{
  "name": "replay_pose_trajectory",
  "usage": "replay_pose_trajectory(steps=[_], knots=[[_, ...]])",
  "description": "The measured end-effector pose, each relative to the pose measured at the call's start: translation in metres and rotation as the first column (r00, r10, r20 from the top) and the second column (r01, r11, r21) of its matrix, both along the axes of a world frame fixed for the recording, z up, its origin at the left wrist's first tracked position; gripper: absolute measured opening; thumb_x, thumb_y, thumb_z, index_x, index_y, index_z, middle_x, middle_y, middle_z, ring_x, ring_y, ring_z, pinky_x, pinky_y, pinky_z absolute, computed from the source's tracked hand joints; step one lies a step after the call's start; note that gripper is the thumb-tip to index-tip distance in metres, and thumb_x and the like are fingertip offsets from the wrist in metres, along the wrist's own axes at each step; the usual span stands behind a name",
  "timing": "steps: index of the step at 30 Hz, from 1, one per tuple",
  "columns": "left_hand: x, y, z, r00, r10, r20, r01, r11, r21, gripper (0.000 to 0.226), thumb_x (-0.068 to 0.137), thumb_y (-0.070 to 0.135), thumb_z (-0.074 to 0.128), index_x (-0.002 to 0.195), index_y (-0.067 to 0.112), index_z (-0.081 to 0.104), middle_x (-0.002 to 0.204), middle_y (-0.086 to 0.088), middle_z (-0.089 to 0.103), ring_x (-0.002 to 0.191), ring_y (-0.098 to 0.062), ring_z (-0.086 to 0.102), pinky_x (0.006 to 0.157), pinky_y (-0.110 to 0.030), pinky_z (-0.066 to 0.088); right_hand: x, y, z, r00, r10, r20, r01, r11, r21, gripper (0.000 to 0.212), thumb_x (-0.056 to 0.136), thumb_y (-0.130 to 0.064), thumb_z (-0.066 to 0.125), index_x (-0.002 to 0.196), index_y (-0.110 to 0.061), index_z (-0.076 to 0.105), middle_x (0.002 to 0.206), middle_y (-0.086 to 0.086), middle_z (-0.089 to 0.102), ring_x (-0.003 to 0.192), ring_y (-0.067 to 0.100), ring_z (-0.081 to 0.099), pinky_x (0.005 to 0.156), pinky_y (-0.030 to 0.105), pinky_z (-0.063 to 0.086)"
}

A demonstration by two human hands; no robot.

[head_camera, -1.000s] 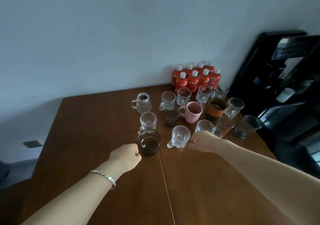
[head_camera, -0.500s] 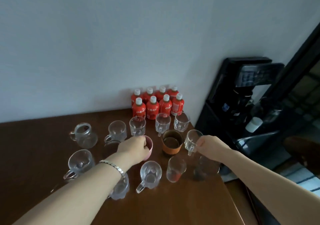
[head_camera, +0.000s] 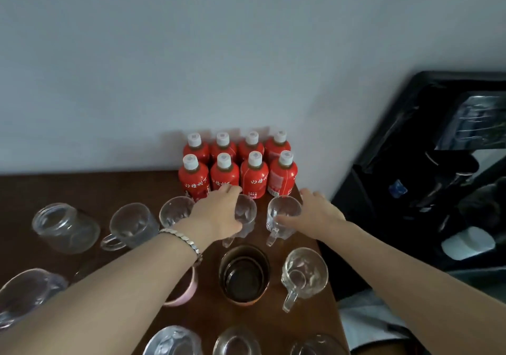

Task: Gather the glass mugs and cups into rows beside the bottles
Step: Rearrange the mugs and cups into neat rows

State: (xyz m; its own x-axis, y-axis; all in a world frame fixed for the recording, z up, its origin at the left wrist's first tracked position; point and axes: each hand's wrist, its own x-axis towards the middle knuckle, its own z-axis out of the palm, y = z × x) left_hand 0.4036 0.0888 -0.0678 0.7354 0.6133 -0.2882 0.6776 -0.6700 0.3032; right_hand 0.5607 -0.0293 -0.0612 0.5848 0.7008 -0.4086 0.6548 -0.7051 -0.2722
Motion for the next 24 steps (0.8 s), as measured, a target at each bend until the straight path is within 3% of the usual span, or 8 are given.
replay_pose_trajectory(steps=[3,6,9,13,17,20,24], knots=[[0.01,0.014,-0.015,0.988,-0.073,-0.136,0.063,0.995,-0.076,0.09,0.08,0.021,0.067,0.152,0.018,0.013,0.159,0.001,0.015,0.141,-0.025,0.03,0.108,-0.045,0.039,-0.008,0.02,-0.03,0.999,-0.033,-0.037,0.031,0.998,-0.056,0.105,0.069,-0.069,0.066,0.148,-0.02,0.018,0.146,0.012,0.033,0.127,0.031,0.049,0.094,0.04,0.053],[0.016,0.02,-0.027,0.975,-0.106,-0.195,0.075,0.984,-0.159,0.101,0.078,0.018,0.071,0.153,0.023,0.003,0.16,0.005,0.005,0.141,-0.024,0.032,0.105,-0.043,0.044,-0.006,0.024,-0.05,0.999,-0.04,0.002,0.04,0.999,-0.026,0.098,0.073,-0.058,0.071,0.147,-0.023,0.018,0.144,0.011,0.033,0.122,0.03,0.052,0.09,0.039,0.055],[0.017,0.024,-0.032,0.983,-0.087,-0.163,0.071,0.992,-0.1,0.097,0.076,0.02,0.073,0.152,0.025,0.012,0.153,0.004,0.021,0.131,-0.022,0.044,0.097,-0.042,0.05,0.007,0.018,-0.058,0.998,0.036,-0.051,-0.032,0.996,0.085,0.089,0.071,-0.046,0.074,0.143,-0.031,0.023,0.134,0.004,0.038,0.115,0.025,0.054,0.09,0.039,0.055],[0.019,0.017,-0.036,0.993,-0.002,-0.118,-0.002,1.0,-0.03,0.086,0.07,0.03,0.078,0.141,0.019,0.03,0.138,-0.001,0.036,0.12,-0.024,0.051,0.089,-0.042,0.051,0.021,0.011,-0.054,0.984,0.16,-0.075,-0.149,0.98,0.131,0.096,0.072,-0.037,0.075,0.148,-0.035,0.016,0.139,-0.002,0.035,0.119,0.02,0.05,0.093,0.036,0.052],[0.023,0.005,-0.042,0.983,0.177,-0.039,-0.179,0.983,-0.04,0.076,0.07,0.039,0.079,0.128,0.014,0.037,0.128,-0.004,0.04,0.113,-0.027,0.054,0.082,-0.038,0.051,0.018,0.01,-0.055,0.988,0.124,-0.096,-0.108,0.982,0.153,0.099,0.073,-0.038,0.076,0.149,-0.032,0.014,0.145,0.0,0.03,0.124,0.021,0.047,0.093,0.036,0.052],[0.021,0.004,-0.043,0.98,0.198,0.005,-0.197,0.978,-0.062,0.079,0.07,0.04,0.079,0.131,0.015,0.036,0.129,-0.004,0.039,0.115,-0.026,0.054,0.084,-0.037,0.05,0.017,0.011,-0.057,0.998,0.051,-0.029,-0.045,0.983,0.175,0.09,0.074,-0.045,0.074,0.146,-0.029,0.022,0.139,0.002,0.038,0.117,0.022,0.054,0.087,0.034,0.054],[0.02,0.002,-0.043,0.979,0.202,0.029,-0.199,0.977,-0.078,0.081,0.071,0.037,0.079,0.134,0.014,0.035,0.132,-0.005,0.038,0.116,-0.025,0.053,0.089,-0.039,0.052,0.015,0.008,-0.059,0.999,-0.027,-0.024,0.031,0.979,0.203,0.09,0.074,-0.043,0.075,0.146,-0.027,0.025,0.136,0.002,0.042,0.118,0.024,0.054,0.091,0.037,0.053]])
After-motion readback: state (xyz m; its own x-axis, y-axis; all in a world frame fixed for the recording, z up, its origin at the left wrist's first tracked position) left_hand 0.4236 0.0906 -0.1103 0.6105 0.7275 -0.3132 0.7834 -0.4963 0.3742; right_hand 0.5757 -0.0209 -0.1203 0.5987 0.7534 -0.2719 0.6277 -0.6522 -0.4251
